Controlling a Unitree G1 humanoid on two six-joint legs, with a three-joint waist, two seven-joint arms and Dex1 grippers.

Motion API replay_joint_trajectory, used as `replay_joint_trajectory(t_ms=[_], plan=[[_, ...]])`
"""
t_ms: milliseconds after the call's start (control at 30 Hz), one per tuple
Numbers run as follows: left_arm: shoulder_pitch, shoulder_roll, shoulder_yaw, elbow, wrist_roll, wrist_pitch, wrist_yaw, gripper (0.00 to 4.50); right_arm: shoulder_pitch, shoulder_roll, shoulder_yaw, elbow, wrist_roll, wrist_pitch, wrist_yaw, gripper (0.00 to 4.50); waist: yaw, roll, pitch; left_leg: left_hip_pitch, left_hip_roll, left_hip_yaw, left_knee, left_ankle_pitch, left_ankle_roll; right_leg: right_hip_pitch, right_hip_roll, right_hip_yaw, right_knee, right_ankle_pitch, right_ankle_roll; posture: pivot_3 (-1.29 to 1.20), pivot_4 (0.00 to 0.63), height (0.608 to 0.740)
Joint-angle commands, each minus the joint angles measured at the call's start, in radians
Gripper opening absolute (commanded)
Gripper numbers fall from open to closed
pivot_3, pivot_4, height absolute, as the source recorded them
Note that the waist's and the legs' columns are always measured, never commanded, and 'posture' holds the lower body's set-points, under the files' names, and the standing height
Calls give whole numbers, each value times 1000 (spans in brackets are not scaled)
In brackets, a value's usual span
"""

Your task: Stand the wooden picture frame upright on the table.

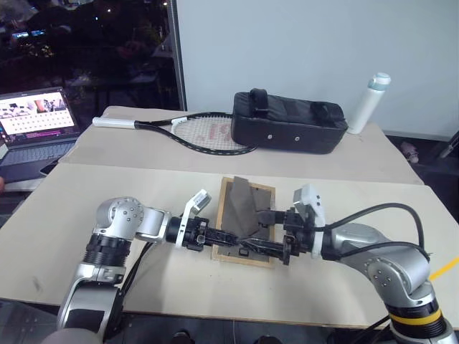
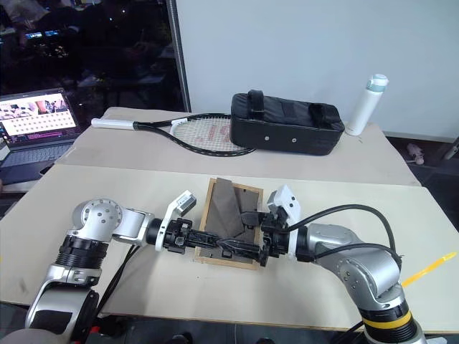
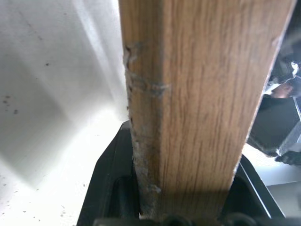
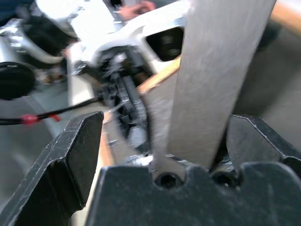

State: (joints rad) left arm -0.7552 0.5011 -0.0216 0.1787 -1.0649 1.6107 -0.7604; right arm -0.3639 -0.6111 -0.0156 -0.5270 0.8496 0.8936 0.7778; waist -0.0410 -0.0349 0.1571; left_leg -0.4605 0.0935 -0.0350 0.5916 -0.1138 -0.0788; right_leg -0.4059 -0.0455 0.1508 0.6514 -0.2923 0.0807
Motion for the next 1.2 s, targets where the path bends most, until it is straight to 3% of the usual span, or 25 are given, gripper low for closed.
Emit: replay_joint_trajectory(t_ms=[33,133,367,500,633,733,800,933,1200], plan=[[-39,12,11,0,-30,4,-34,1160,-3,-27,-78,-46,103,13,27,4493,0,0,0,0,0,0,0,0,0,0,0,0,0,0,0,0,150,705],[-37,19,2,3,-23,4,-49,1160,1,-44,-93,-45,127,14,24,4493,0,0,0,0,0,0,1,0,0,0,0,0,2,0,1,0,150,705],[-50,75,-64,36,-66,4,-122,1160,55,-181,-173,49,-7,-62,35,4493,-1,0,0,1,0,0,1,0,0,-2,0,0,5,-1,0,0,150,705],[-82,96,-108,128,-80,4,-191,1160,108,-218,-199,109,-143,-200,48,4493,1,0,0,1,0,0,1,0,0,-2,0,0,5,-3,2,0,150,705],[-142,115,-189,272,-166,4,-295,1160,167,-234,-160,185,-411,-500,27,4493,1,0,0,1,-1,0,2,0,0,-2,0,0,5,-3,2,0,150,705],[-153,132,-291,314,-216,4,-373,1160,209,-270,-79,268,-777,-938,-74,4493,-3,0,0,1,-1,0,1,0,0,-3,0,0,6,-4,3,0,150,705],[-166,137,-342,330,-224,4,-408,1160,216,-254,-44,291,-910,-1121,-138,4493,-2,0,0,1,-1,0,1,0,0,-3,0,0,7,-4,2,0,150,705],[-204,146,-425,343,-243,4,-477,1160,189,-211,28,297,-1054,-1280,-211,4493,-4,0,1,1,-1,0,1,1,-1,-5,0,0,10,-5,2,0,150,705],[-229,157,-523,263,-226,4,-541,1160,78,-136,77,337,-1215,-1374,-316,4493,-1,1,1,1,-2,-1,2,4,-2,-4,0,0,13,-5,2,0,150,705]])
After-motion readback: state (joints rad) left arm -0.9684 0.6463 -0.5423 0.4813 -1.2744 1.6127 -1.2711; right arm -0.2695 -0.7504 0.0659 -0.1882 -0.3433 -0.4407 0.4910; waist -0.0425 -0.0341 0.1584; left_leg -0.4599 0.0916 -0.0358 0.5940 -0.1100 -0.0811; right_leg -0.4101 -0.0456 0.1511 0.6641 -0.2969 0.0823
